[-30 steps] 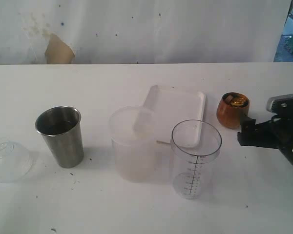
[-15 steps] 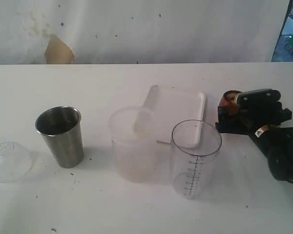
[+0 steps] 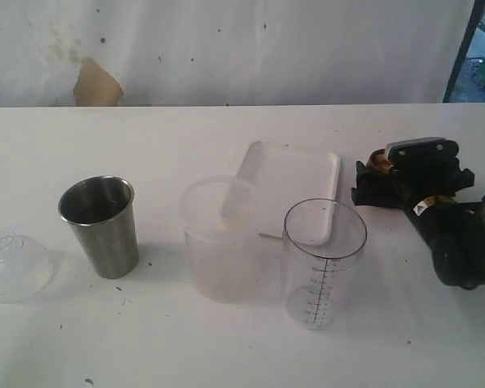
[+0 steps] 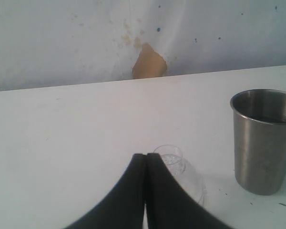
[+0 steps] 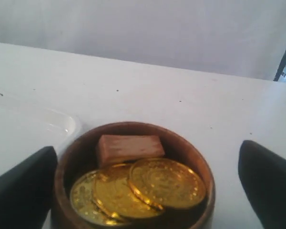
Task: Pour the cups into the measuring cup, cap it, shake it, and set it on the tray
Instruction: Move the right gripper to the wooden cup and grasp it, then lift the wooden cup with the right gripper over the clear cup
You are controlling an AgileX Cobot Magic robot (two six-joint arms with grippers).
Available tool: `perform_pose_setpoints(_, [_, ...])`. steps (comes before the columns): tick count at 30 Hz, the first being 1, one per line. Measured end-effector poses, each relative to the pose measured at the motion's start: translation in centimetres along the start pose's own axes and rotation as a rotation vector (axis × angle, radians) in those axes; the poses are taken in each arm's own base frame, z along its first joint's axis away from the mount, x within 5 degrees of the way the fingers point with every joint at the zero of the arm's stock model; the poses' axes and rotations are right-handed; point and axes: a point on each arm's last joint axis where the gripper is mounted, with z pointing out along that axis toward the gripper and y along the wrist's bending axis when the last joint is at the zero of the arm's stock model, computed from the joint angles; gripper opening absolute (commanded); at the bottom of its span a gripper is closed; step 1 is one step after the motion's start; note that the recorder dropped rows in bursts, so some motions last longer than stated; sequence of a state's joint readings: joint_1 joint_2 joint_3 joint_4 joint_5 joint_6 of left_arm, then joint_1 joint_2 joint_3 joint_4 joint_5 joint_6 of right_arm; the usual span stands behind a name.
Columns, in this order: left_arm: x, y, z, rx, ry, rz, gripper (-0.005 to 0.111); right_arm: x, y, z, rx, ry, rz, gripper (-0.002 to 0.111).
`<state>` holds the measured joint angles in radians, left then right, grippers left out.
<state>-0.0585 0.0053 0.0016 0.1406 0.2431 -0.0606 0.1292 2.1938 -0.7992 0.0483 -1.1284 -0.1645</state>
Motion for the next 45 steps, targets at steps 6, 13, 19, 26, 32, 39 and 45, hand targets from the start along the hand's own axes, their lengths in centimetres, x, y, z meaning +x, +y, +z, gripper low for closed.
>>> perform_pose_setpoints(6, [0.0, 0.0, 0.0, 0.0, 0.0, 0.0, 0.0, 1.4, 0.2, 0.9, -0.006, 0.043, 0.02, 0.093])
perform_pose_setpoints(13, [0.0, 0.0, 0.0, 0.0, 0.0, 0.0, 0.0, 1.5, 0.3, 1.1, -0.005, 0.035, 0.022, 0.093])
perform_pose_setpoints(19, [0.0, 0.0, 0.0, 0.0, 0.0, 0.0, 0.0, 1.4, 0.3, 1.1, -0.004, 0.031, 0.022, 0.076])
perform_pose_setpoints(26, [0.0, 0.0, 0.0, 0.0, 0.0, 0.0, 0.0, 1.5, 0.3, 1.1, -0.005, 0.034, 0.022, 0.008])
perform_pose_setpoints(32, [0.0, 0.0, 0.0, 0.0, 0.0, 0.0, 0.0, 0.8, 0.2, 1.0, -0.013, 0.083, 0.024, 0.0])
perform_pose_setpoints(39, [0.0, 0.0, 0.0, 0.0, 0.0, 0.0, 0.0, -3.1, -0.3, 0.0, -0.042, 0.209, 0.01, 0.0])
perform_pose_setpoints(45, [0.0, 0.0, 0.0, 0.0, 0.0, 0.0, 0.0, -7.2, -0.7, -3.0, -0.072, 0.122, -0.035, 0.0])
